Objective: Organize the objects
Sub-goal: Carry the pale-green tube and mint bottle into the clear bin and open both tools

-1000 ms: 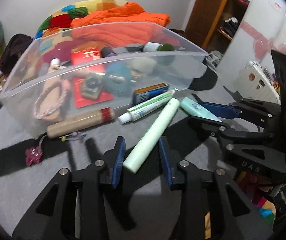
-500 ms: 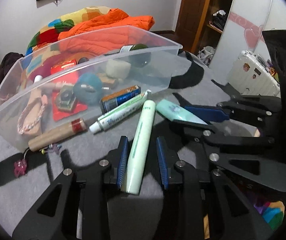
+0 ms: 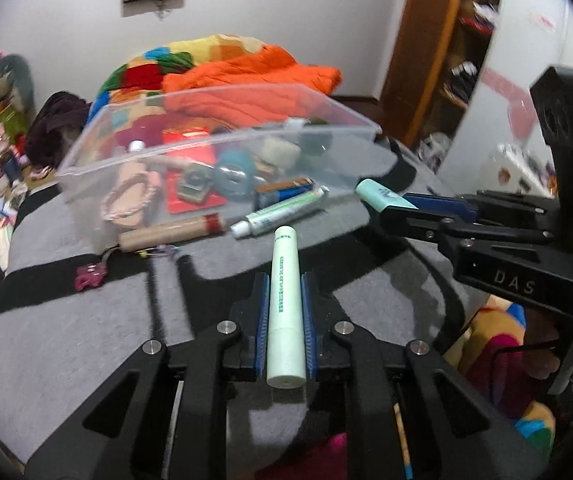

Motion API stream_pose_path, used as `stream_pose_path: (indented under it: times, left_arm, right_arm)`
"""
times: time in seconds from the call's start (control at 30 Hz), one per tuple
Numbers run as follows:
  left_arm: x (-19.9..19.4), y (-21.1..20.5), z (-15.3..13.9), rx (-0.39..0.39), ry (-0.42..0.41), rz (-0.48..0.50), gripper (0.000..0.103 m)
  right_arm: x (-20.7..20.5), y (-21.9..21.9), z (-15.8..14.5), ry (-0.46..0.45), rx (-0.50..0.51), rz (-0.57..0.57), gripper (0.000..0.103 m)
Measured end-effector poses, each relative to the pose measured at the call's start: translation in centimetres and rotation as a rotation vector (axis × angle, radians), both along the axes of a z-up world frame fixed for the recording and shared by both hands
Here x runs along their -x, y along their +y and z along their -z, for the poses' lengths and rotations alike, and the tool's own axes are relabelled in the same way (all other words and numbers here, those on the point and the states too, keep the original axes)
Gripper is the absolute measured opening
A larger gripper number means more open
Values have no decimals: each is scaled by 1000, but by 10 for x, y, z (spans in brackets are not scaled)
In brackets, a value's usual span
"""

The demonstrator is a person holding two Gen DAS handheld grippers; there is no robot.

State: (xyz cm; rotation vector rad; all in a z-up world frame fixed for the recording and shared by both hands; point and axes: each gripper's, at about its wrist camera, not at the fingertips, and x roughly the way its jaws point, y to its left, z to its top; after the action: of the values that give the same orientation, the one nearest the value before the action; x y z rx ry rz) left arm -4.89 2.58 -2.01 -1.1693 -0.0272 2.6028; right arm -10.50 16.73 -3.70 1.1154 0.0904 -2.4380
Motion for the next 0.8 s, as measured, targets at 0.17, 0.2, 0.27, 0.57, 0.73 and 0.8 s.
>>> stream_pose_path:
  times: [0.17, 0.2, 0.27, 0.57, 0.73, 0.8]
  left_arm:
    - [-2, -11, -20, -44, 46, -32, 15]
    - [-2, -12, -25, -48, 58, -34, 15]
    - [-2, -15, -35, -62, 83, -38, 15]
    - [8, -25, -71, -75, 191, -77, 15]
    - [34, -34, -72, -73, 177, -102, 15]
    - [48, -37, -68, -81, 147, -106, 15]
  right_arm:
    - [2, -5, -18, 47, 22, -9, 23]
    - [3, -5, -22, 57, 26, -10, 23]
    - [5, -8, -30, 79, 31, -13, 23]
    - [28, -20, -49, 119, 60, -14, 23]
    - [46, -31, -54, 126, 61, -15, 23]
    - [53, -35, -51, 119, 57, -6, 23]
